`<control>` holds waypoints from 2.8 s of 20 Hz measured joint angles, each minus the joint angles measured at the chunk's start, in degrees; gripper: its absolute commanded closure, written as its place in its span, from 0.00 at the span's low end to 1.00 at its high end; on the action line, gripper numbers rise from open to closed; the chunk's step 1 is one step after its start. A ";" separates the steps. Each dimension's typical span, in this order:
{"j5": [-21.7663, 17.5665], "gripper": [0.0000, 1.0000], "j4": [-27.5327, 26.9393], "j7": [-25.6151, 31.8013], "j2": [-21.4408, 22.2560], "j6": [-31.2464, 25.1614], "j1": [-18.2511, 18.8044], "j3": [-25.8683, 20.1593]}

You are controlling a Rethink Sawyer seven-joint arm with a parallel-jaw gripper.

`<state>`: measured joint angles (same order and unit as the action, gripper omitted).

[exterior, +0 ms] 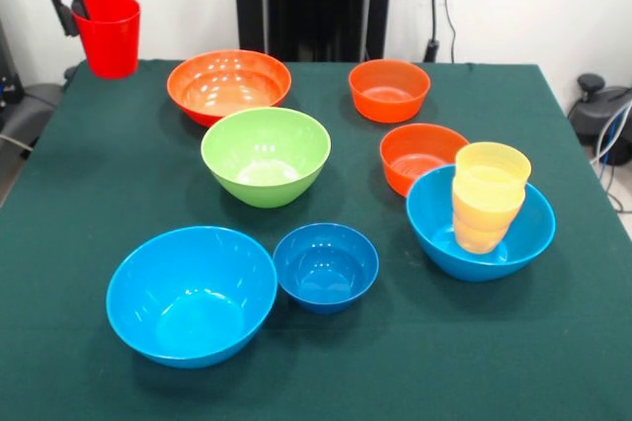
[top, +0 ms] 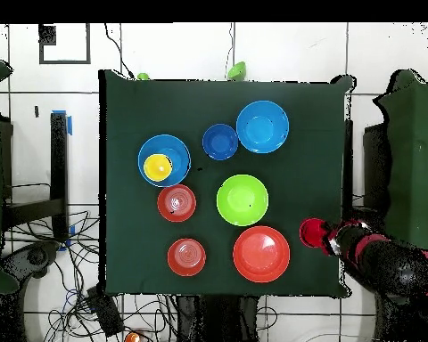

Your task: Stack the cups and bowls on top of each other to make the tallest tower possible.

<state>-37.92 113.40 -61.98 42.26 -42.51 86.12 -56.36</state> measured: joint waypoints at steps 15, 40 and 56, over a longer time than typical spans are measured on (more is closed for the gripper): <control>9.14 1.00 1.17 -8.03 10.20 0.08 -12.71 8.29; 12.78 1.00 3.70 -33.30 16.21 6.60 -35.83 20.18; 14.99 1.00 -0.36 -43.39 16.19 6.61 -49.34 27.58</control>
<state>-22.93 113.04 -105.37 58.46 -35.90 36.79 -28.78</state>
